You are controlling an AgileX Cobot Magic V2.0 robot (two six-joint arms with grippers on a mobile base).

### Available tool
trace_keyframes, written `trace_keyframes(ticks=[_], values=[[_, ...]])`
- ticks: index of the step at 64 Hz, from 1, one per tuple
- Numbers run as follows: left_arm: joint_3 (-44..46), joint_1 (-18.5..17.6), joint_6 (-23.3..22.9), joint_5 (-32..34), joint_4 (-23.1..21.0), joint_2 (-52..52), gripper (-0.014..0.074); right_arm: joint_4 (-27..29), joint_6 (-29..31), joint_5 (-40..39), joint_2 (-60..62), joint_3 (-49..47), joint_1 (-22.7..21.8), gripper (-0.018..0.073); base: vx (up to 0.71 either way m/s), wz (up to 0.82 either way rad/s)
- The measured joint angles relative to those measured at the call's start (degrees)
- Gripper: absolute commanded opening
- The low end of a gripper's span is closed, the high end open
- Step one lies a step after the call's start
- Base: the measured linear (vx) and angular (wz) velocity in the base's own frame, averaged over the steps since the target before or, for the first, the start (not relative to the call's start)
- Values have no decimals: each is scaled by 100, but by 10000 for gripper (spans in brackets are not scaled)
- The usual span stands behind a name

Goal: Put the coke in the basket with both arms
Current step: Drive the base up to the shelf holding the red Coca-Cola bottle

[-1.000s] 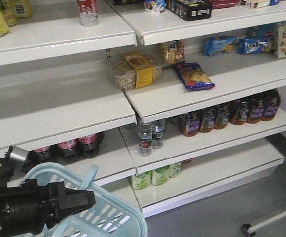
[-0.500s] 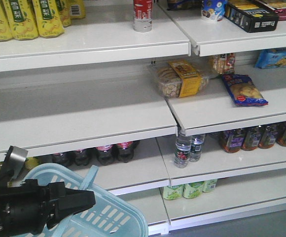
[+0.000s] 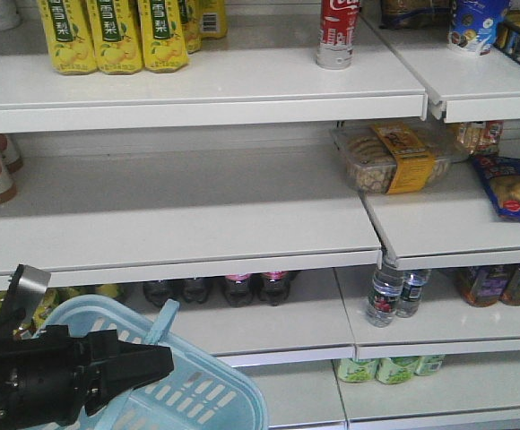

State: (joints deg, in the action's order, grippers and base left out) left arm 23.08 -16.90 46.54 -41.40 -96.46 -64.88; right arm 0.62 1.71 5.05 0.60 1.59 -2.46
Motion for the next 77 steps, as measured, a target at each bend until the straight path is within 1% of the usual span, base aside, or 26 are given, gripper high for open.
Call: trace_keyframes(ticks=[38,77], values=[[0,0,0,0,0,0,-6,0,0,0,0,0,0,-10,5,17],[0,0,0,0,0,0,-6,0,0,0,0,0,0,-10,4,4]])
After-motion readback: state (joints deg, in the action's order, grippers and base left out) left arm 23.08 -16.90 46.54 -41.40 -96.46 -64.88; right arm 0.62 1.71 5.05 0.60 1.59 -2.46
